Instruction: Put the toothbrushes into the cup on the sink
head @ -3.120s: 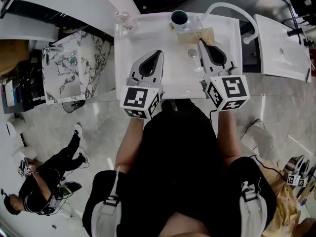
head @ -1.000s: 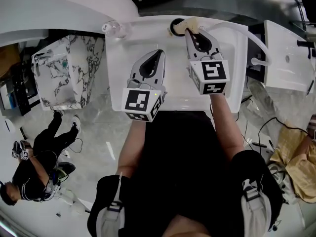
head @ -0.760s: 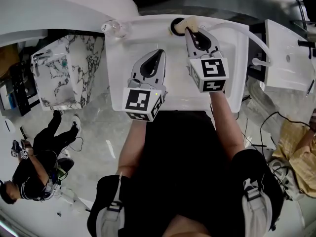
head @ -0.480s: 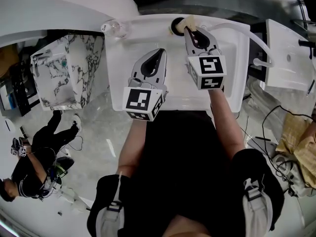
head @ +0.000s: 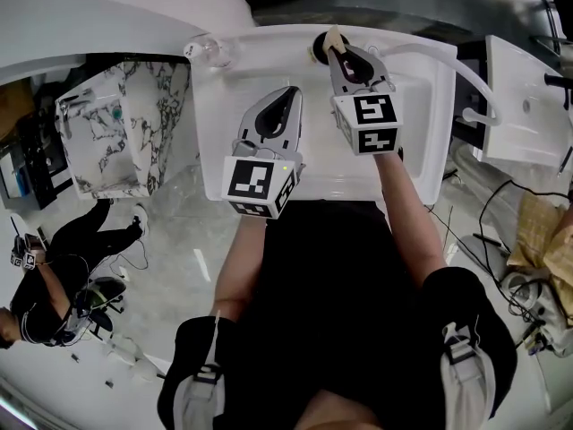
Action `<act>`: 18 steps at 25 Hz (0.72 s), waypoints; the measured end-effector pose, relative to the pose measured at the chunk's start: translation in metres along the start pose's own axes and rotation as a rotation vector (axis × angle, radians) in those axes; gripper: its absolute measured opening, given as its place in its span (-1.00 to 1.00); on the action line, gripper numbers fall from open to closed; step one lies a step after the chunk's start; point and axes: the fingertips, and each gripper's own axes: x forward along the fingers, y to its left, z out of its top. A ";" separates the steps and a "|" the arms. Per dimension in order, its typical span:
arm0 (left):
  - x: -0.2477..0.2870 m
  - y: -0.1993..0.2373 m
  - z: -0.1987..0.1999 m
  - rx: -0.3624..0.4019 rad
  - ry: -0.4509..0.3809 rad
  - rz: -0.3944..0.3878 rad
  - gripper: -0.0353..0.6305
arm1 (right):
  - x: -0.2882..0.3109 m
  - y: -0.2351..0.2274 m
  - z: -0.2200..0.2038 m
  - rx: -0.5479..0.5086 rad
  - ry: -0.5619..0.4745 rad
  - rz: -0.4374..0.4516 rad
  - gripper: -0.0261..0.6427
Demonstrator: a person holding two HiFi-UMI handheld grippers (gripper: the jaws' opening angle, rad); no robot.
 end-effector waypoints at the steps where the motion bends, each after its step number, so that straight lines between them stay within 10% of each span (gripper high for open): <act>1: 0.001 0.001 0.000 0.000 0.000 0.001 -0.85 | 0.001 0.000 -0.001 -0.002 0.002 0.002 -0.77; 18: 0.004 -0.002 -0.001 0.008 0.009 0.001 -0.85 | 0.012 0.000 -0.014 -0.011 0.054 0.002 -0.72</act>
